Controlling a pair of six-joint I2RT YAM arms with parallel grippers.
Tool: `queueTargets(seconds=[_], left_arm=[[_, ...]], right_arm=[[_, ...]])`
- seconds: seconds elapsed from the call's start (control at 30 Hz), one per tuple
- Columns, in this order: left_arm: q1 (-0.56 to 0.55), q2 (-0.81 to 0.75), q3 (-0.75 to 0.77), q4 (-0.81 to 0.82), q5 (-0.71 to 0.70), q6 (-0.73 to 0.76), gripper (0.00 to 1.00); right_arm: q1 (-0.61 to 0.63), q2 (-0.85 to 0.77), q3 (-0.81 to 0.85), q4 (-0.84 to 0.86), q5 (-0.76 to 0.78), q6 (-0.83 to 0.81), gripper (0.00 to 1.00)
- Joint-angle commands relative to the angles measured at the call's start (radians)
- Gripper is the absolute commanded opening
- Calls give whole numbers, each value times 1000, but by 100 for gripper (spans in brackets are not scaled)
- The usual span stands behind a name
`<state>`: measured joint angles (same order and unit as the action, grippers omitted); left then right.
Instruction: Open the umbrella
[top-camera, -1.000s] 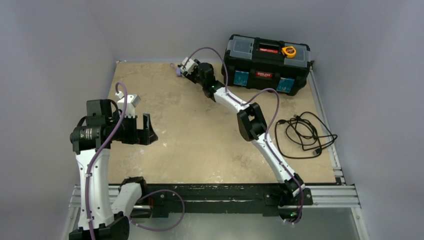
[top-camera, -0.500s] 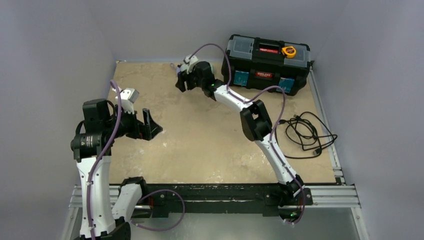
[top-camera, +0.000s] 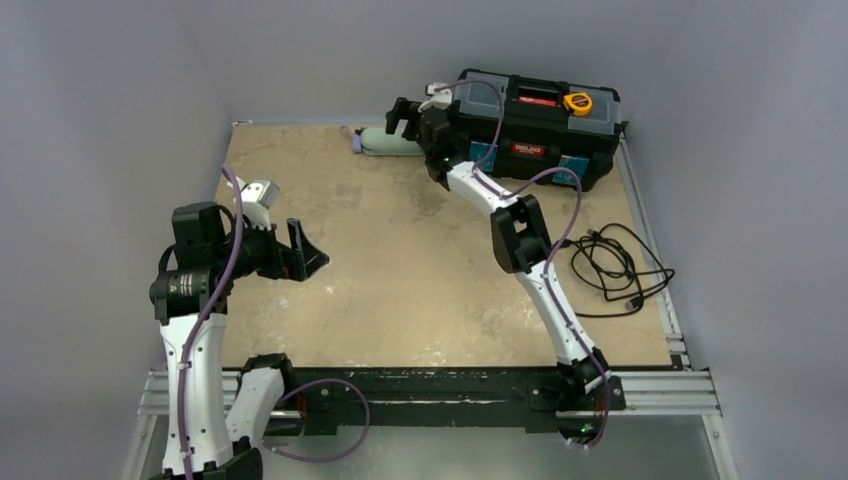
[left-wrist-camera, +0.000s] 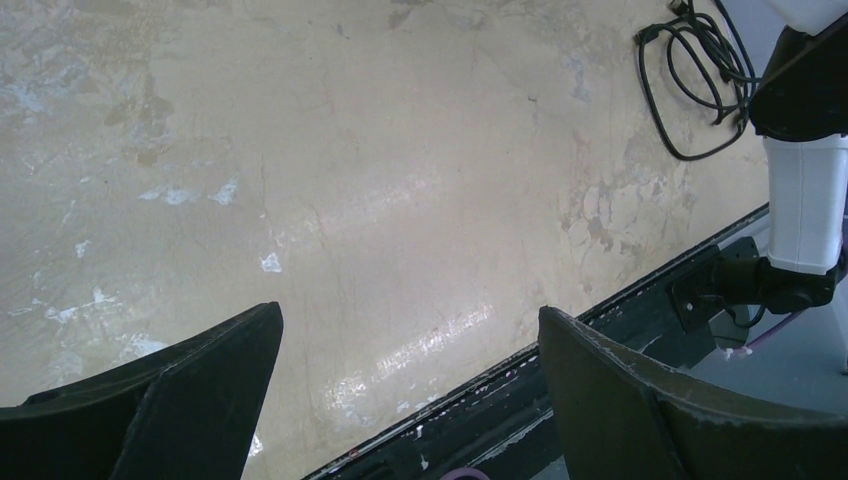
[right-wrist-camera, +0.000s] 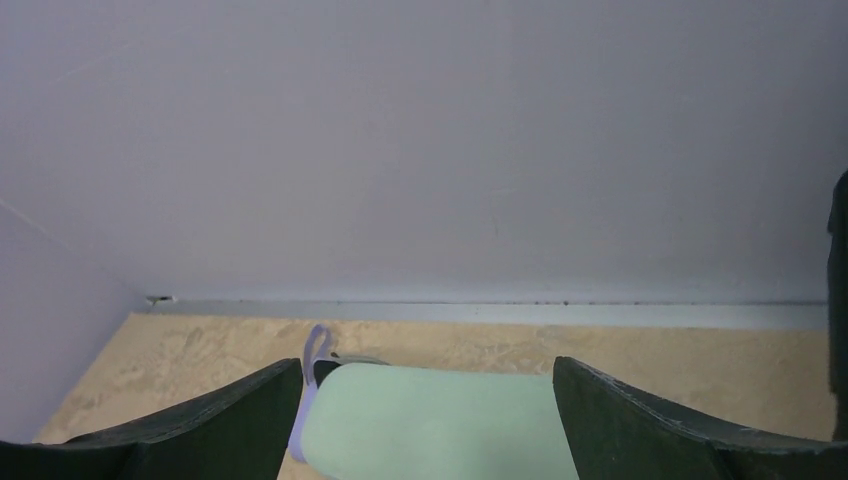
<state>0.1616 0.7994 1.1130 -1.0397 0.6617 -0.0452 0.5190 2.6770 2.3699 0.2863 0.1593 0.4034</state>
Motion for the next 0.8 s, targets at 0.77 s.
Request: queueTargets(seconds=[0.77], left_arm=[[6,-22,-15,-3,8,1,100]], right_arm=[[-74,-122,-309,373,597,-154,99]])
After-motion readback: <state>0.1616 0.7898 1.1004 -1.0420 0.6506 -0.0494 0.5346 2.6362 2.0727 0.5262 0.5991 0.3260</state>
